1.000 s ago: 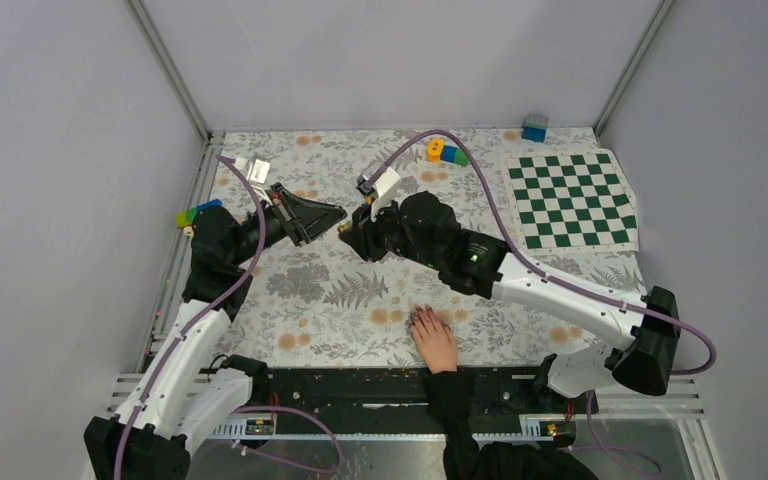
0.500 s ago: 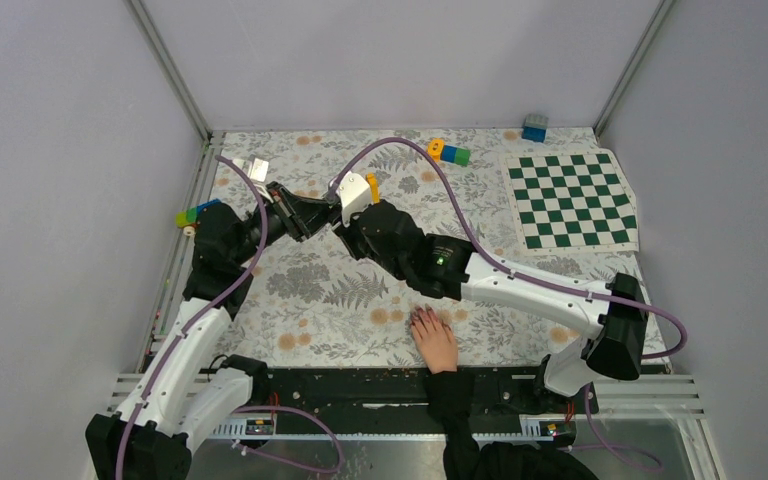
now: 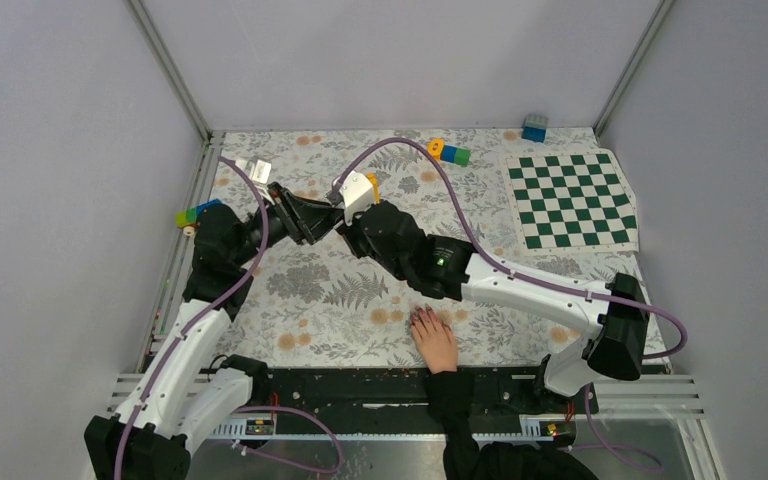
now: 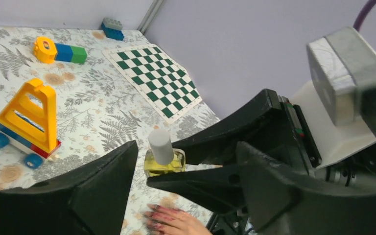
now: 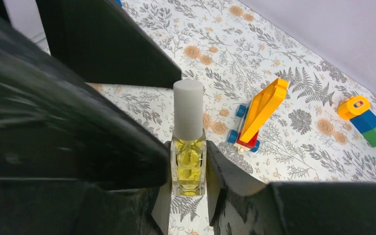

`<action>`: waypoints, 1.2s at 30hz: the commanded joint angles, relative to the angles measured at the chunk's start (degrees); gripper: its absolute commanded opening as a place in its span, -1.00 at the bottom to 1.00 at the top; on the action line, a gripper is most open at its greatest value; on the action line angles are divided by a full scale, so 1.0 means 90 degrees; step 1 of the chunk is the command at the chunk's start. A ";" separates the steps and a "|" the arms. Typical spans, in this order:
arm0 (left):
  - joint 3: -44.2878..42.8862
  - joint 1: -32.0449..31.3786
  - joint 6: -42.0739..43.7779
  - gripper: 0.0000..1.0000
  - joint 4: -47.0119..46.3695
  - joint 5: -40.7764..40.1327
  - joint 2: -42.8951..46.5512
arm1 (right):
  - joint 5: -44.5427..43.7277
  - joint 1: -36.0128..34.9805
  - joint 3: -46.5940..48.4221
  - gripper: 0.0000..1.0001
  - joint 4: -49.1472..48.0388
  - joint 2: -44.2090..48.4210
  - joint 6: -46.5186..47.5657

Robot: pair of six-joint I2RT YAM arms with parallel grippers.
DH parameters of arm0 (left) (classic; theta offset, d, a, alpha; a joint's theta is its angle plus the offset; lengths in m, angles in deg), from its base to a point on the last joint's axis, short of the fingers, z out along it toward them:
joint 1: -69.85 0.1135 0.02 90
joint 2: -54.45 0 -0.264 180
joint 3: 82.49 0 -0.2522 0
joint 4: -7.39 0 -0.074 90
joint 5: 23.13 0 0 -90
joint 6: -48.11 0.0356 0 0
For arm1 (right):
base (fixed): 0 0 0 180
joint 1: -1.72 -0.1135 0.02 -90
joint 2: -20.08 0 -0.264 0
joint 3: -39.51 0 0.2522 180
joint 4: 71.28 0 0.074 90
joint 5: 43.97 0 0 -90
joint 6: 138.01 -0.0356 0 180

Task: Paint the nails
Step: Unscrew the nail polish bottle.

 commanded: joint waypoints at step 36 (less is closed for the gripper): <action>0.0011 -0.0029 -0.0575 0.98 -0.1574 0.1523 0.0372 | 0.8487 0.2272 -0.1165 -1.00 -0.2309 0.1356 -0.3038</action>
